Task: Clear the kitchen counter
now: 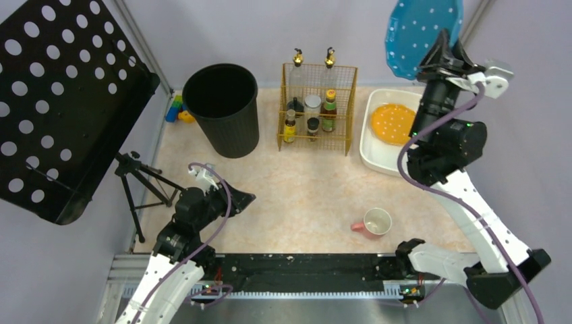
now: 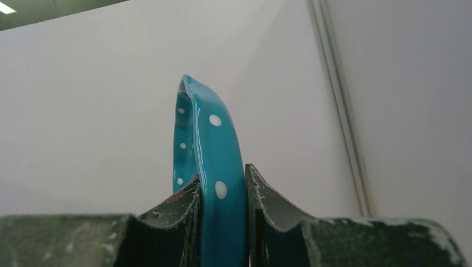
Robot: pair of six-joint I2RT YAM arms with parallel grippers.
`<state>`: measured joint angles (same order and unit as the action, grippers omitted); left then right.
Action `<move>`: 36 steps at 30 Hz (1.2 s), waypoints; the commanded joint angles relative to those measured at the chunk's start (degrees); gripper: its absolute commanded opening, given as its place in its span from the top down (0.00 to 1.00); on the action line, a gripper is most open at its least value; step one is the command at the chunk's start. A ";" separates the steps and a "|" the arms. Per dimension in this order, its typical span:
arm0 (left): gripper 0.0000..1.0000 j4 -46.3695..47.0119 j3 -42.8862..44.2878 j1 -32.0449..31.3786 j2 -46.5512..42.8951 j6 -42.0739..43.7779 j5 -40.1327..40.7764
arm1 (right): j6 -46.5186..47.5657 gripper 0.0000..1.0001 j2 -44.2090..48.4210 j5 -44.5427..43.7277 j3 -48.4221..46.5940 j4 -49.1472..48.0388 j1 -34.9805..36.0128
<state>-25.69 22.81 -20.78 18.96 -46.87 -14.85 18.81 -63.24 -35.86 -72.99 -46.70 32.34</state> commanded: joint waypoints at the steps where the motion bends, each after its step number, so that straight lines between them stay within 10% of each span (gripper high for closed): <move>1: 0.61 3.25 0.04 0.26 -0.87 -0.58 -1.67 | -6.69 1.00 3.99 -0.17 0.81 3.41 -5.52; 19: 0.60 4.19 -1.66 0.26 -1.84 -1.03 -5.96 | -45.18 1.00 -3.79 12.35 4.32 32.31 -38.81; 36: 0.60 5.35 -2.50 0.29 0.63 -0.76 -7.18 | -68.25 1.00 -13.29 25.98 17.89 24.88 -50.96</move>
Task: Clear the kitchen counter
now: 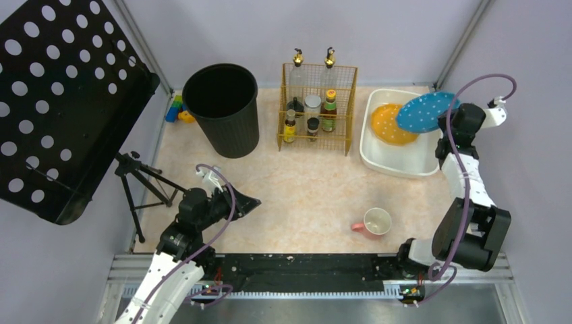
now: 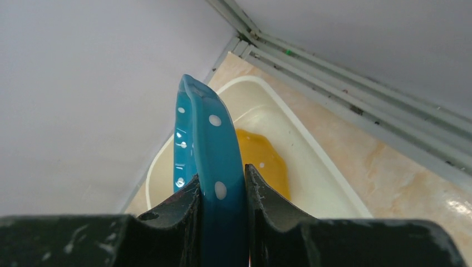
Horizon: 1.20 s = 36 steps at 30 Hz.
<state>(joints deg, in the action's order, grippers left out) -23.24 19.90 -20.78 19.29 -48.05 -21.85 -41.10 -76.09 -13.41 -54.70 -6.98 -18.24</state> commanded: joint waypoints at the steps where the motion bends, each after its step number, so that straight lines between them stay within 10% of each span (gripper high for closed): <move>1: 0.60 2.94 0.40 0.30 0.36 0.36 -0.05 | -9.00 1.00 -1.25 3.87 0.22 -15.94 -0.38; 36: 0.60 3.66 0.76 0.26 5.48 0.81 1.76 | -16.56 1.00 -26.25 7.95 5.67 -41.66 4.87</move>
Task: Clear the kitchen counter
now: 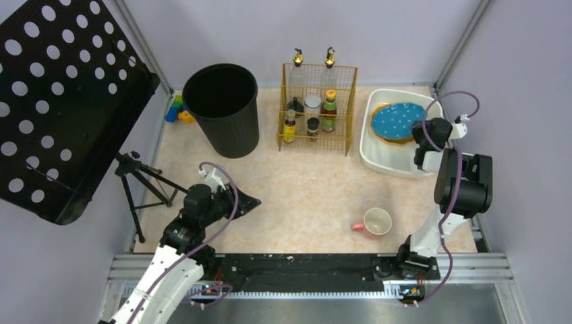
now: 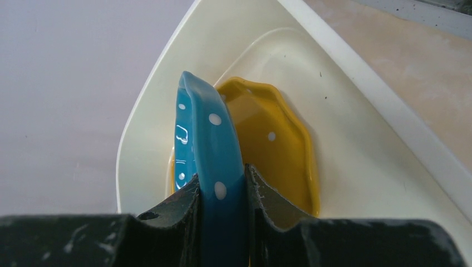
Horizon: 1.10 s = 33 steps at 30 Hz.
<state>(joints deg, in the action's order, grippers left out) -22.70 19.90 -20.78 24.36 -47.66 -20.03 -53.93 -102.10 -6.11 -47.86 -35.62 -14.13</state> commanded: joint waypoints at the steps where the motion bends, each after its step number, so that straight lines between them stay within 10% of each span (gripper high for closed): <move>1: 0.60 3.10 0.75 0.24 0.43 0.46 -0.09 | -3.91 1.00 -0.80 0.82 -1.26 -13.11 0.77; 22: 0.60 3.89 0.66 0.23 1.15 -0.01 -0.26 | -4.23 0.55 -7.41 1.71 -5.37 -1.58 0.89; 33: 0.60 4.24 1.05 0.21 1.07 0.20 -1.29 | 4.96 0.45 -7.91 4.44 -17.48 20.90 0.92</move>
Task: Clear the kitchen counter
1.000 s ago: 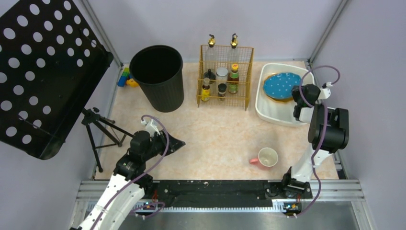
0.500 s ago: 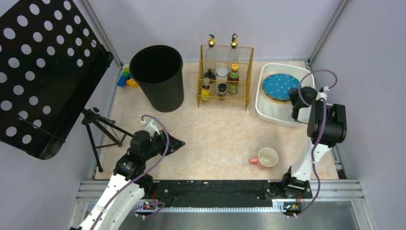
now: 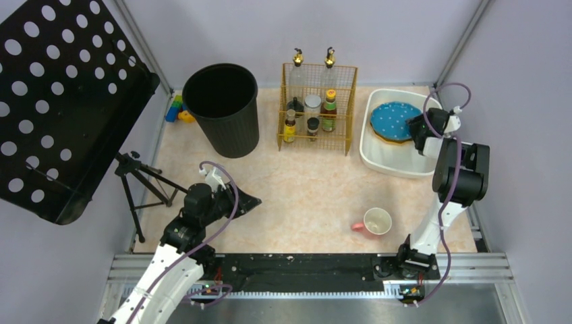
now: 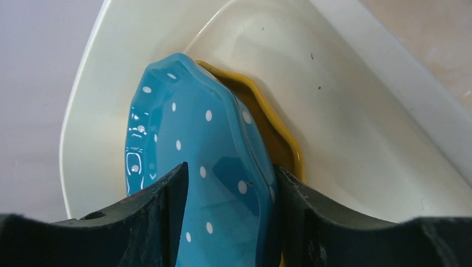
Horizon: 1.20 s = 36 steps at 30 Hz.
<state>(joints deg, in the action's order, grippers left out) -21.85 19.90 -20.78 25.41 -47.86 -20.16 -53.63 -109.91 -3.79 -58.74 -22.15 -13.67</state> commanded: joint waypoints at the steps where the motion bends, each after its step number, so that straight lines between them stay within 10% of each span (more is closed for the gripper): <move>1: 0.60 3.42 1.10 0.26 0.00 0.36 -1.26 | 5.87 0.44 -0.10 2.08 -7.83 9.52 0.46; 12: 0.60 3.84 0.94 0.23 -0.94 0.22 -2.98 | 15.40 0.43 -0.66 3.46 -17.22 24.29 0.40; 36: 0.59 3.47 -0.21 0.21 -3.86 0.31 -3.21 | 16.61 0.44 4.12 9.24 -10.90 23.50 0.44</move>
<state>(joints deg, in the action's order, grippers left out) -20.99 19.81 -20.78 21.17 -47.88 -22.33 -38.44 -110.21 2.48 -70.48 3.01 -13.80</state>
